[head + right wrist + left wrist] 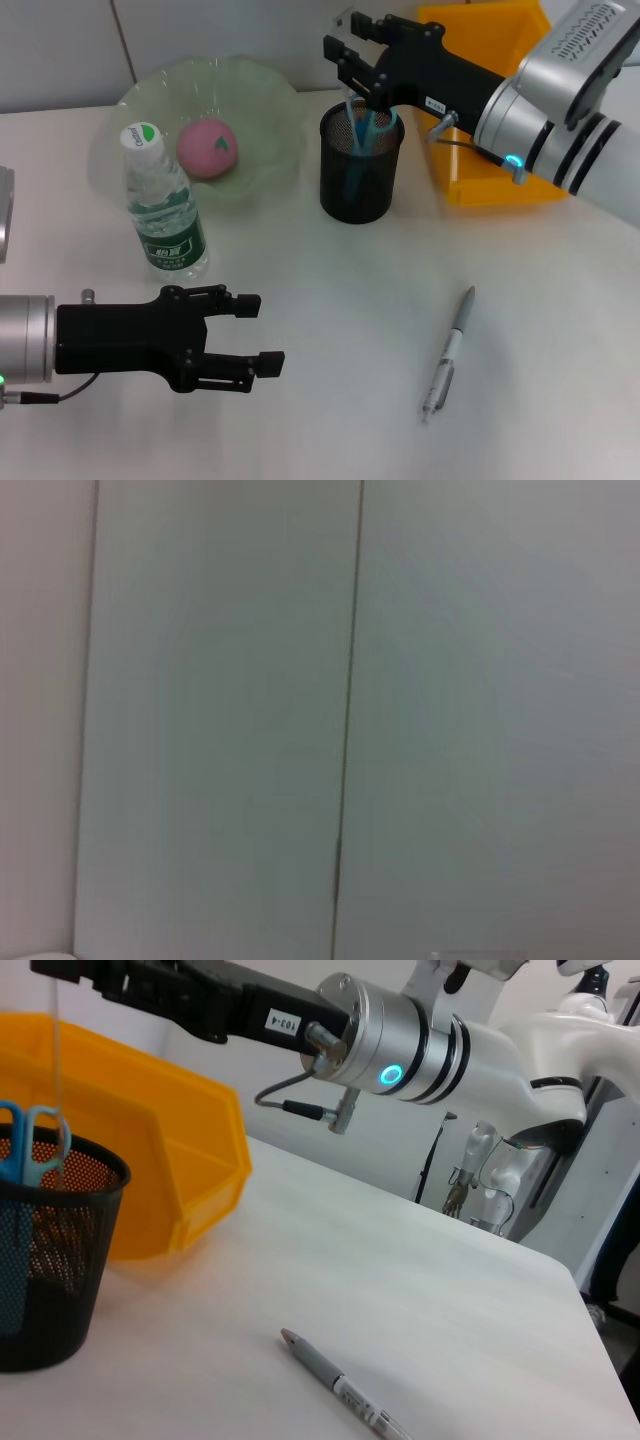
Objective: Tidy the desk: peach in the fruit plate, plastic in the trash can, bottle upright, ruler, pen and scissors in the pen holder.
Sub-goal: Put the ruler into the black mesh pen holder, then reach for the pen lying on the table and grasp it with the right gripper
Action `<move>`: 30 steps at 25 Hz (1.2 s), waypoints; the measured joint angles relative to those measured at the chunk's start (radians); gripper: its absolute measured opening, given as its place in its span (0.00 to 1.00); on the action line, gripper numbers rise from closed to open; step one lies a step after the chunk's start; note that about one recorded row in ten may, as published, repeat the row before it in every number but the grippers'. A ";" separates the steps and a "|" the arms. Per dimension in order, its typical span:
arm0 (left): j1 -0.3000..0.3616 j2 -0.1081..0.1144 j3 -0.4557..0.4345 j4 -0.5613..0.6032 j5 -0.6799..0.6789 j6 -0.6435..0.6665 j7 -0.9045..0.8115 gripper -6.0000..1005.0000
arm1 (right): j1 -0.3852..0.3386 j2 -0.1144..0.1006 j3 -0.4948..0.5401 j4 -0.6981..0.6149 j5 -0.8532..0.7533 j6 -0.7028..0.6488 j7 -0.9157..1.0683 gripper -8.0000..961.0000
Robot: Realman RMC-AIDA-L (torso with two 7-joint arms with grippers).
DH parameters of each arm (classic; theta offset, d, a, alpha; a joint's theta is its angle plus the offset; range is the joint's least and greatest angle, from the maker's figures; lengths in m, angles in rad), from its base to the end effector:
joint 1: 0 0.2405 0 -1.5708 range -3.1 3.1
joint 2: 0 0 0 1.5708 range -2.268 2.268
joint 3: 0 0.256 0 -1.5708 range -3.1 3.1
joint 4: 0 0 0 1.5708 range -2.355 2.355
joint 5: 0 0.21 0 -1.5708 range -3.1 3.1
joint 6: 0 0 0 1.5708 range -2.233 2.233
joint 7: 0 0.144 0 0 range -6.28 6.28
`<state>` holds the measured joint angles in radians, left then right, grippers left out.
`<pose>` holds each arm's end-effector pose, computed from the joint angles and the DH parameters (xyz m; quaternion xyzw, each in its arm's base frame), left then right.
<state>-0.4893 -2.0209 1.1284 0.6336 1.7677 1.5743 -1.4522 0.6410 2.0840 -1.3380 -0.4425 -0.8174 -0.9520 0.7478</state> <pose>-0.2471 0.3038 -0.0274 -0.9556 -0.2029 -0.2136 0.0048 0.1981 0.4130 -0.0312 -0.8563 0.1145 0.3307 0.3798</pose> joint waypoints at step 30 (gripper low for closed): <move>-0.005 0.008 -0.010 0.002 -0.001 0.003 0.004 0.86 | -0.047 0.000 0.095 -0.005 0.032 -0.106 0.074 0.76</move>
<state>-0.4941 -2.0134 1.1182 0.6351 1.7667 1.5776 -1.4482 0.5944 2.0838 -1.2433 -0.4477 -0.7851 -1.0585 0.8218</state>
